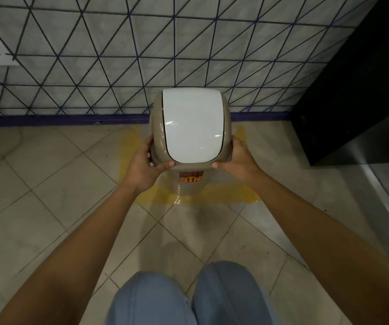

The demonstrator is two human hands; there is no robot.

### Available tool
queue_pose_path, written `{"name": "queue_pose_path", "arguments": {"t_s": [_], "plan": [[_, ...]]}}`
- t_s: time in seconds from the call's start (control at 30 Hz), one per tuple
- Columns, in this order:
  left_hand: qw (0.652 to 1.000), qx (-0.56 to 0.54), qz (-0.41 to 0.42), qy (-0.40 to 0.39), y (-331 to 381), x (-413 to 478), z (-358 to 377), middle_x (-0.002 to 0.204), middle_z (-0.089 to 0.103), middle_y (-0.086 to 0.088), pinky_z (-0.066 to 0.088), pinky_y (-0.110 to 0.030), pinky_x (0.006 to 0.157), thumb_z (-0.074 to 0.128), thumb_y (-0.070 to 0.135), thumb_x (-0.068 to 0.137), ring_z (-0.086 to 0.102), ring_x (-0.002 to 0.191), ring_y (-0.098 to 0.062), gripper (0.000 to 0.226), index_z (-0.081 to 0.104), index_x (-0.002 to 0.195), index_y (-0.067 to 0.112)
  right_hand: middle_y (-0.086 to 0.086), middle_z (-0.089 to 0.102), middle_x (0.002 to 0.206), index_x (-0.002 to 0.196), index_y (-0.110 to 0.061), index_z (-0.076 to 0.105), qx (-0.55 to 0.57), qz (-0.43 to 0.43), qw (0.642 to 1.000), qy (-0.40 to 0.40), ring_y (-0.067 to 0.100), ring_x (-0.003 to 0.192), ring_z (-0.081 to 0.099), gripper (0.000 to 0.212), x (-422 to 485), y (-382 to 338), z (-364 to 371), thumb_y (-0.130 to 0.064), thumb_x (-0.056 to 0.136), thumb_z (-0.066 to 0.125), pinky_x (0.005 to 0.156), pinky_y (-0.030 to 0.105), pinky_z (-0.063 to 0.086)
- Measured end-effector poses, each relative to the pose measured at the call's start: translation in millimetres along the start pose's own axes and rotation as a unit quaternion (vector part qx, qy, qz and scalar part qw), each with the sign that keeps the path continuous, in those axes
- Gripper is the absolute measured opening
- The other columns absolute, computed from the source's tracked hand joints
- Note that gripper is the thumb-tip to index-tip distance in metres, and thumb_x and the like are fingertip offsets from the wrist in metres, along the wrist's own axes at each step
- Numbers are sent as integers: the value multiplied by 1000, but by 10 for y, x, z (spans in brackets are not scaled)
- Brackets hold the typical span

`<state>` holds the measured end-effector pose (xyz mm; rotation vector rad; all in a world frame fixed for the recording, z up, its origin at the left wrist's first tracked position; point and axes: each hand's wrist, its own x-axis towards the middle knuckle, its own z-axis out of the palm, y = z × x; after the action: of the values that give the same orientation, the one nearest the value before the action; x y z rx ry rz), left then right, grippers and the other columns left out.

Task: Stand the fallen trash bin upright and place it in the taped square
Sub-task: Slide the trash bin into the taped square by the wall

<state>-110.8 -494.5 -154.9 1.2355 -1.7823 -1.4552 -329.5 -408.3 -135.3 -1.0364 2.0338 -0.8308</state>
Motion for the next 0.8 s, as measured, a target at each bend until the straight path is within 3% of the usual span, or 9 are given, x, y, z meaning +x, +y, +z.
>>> {"name": "queue_pose_path", "arguments": {"t_s": [0.13,0.3,0.57,0.8], "plan": [[1000,0,7,-4,-7,105,-49,137,46,5,42,-1,71,77,17,73,49,115,-14,88,27,145,24,10,43,142,142,-12,34,-3,6,1000,13,25,132,42,94,85,-34,17,-10,63,84,111,45,37],[1000,17,8,-17,-7,214,-101,145,43,-1,44,-27,93,77,21,74,45,126,-21,90,25,147,22,9,44,141,141,-14,36,-7,8,1000,17,24,131,43,93,167,-69,24,-10,62,84,111,45,37],[999,22,18,-27,-19,460,-112,144,43,2,46,-39,99,75,24,76,48,125,-22,88,24,147,27,12,41,139,140,-10,37,3,-24,999,23,24,131,42,88,356,-98,-27,-10,65,83,110,44,37],[1000,9,15,-23,-3,649,-54,145,42,1,46,-25,88,81,26,68,48,121,-15,102,19,149,28,12,38,142,144,-13,32,11,-47,998,30,25,135,36,90,543,-86,-101,-11,68,81,112,44,34]]}}
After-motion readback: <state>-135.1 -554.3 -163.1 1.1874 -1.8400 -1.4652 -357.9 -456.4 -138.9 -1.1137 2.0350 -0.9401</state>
